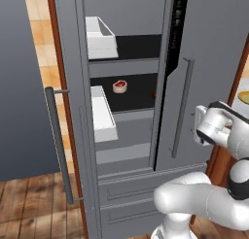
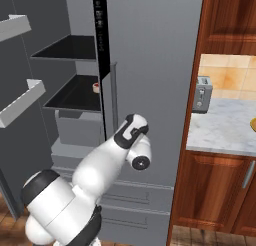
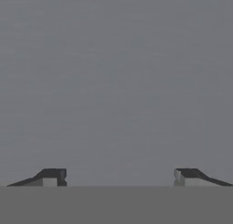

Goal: Place the steak on the counter behind the older steak on the same shelf of the fridge to maintain FIFO order. Close the fridge door when finished.

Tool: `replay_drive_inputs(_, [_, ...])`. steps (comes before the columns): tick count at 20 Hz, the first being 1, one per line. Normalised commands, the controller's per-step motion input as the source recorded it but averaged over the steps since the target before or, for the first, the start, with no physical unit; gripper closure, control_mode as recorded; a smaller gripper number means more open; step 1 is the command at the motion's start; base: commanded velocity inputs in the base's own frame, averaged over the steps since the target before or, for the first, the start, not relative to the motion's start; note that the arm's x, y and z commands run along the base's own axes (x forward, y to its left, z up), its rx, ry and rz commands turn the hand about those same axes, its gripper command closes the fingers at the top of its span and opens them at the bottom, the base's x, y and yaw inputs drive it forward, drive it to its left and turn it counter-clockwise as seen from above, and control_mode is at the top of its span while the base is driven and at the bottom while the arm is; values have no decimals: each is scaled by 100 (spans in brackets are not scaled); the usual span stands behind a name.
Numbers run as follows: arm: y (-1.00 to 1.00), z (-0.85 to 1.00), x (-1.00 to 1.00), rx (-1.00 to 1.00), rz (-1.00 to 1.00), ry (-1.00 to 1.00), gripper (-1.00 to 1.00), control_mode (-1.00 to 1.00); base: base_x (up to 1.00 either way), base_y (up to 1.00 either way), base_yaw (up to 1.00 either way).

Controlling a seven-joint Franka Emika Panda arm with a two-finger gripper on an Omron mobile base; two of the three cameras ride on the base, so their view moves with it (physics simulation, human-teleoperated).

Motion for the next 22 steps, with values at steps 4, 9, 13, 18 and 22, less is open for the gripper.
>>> replay_drive_inputs(4, [-37, 4, 36, 3, -11, 3, -100, -100, 0, 0, 0])
replay_drive_inputs(9, [-36, 29, -6, 2, -8, 5, -100, -100, 0, 0, 0])
replay_drive_inputs(13, [-36, 96, -84, 0, -4, 10, -100, -100, 0, 0, 0])
replay_drive_inputs(18, [-28, 100, -81, 0, 0, 4, -100, -100, 0, 0, 0])
replay_drive_inputs(22, [-8, 48, -20, 0, 0, 0, -100, -100, 0, 0, 0])
